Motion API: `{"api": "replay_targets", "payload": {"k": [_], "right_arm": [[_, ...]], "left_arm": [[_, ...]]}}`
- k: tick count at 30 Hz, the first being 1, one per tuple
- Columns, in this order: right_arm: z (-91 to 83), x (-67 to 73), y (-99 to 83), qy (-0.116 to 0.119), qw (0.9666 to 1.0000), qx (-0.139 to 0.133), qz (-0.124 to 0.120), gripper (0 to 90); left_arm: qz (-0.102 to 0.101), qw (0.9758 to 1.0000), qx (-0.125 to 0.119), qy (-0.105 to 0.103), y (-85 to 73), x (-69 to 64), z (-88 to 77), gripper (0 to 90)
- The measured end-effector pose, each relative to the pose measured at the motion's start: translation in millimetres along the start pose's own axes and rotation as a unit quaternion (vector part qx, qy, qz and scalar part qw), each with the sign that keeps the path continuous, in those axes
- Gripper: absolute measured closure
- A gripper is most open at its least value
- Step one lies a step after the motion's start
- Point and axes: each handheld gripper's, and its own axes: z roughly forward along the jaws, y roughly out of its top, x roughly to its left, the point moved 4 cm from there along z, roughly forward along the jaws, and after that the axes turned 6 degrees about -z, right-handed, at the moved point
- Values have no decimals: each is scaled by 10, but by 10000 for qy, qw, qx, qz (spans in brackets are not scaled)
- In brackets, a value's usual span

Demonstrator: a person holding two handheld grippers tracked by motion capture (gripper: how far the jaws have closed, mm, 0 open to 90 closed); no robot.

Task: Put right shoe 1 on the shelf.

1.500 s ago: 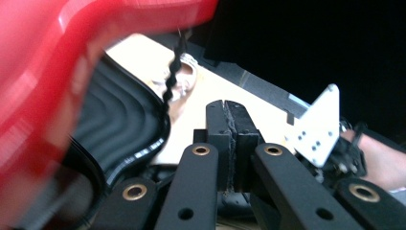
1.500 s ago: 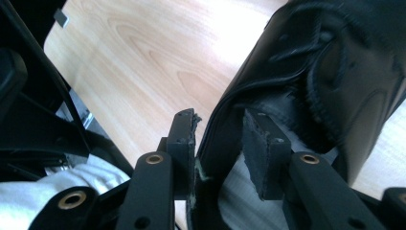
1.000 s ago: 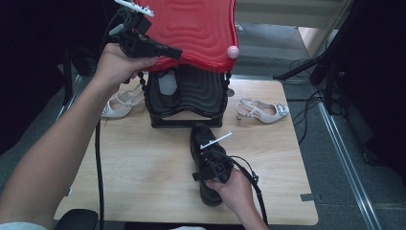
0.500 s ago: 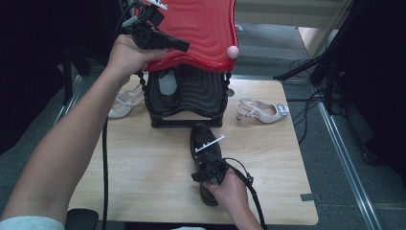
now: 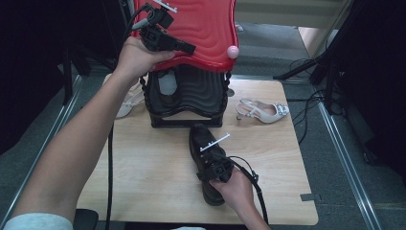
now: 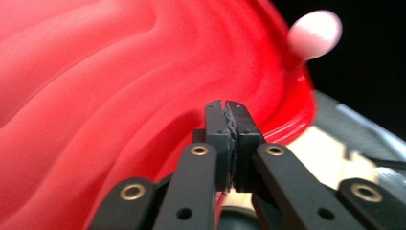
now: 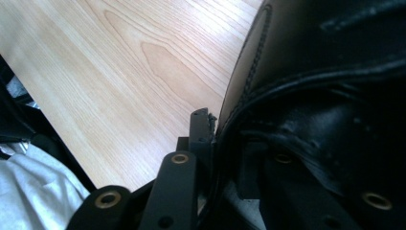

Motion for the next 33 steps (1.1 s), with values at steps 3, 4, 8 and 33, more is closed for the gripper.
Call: {"api": "replay_targets", "payload": {"k": [3, 4, 8, 33], "right_arm": [[-76, -43, -43, 81, 9999, -85, 104, 849], [-103, -61, -50, 111, 9998, -123, 128, 855], [-231, -147, -85, 312, 9989, -258, 253, 866], [-889, -365, -86, 993, 9890, -970, 520, 875]], "left_arm": [[-15, 10000, 15, 24, 4, 17, 0, 900], [1, 10000, 2, 37, 6, 16, 0, 900], [100, 9999, 25, 59, 1, -4, 8, 900], [59, 10000, 62, 13, 3, 17, -7, 900]]}}
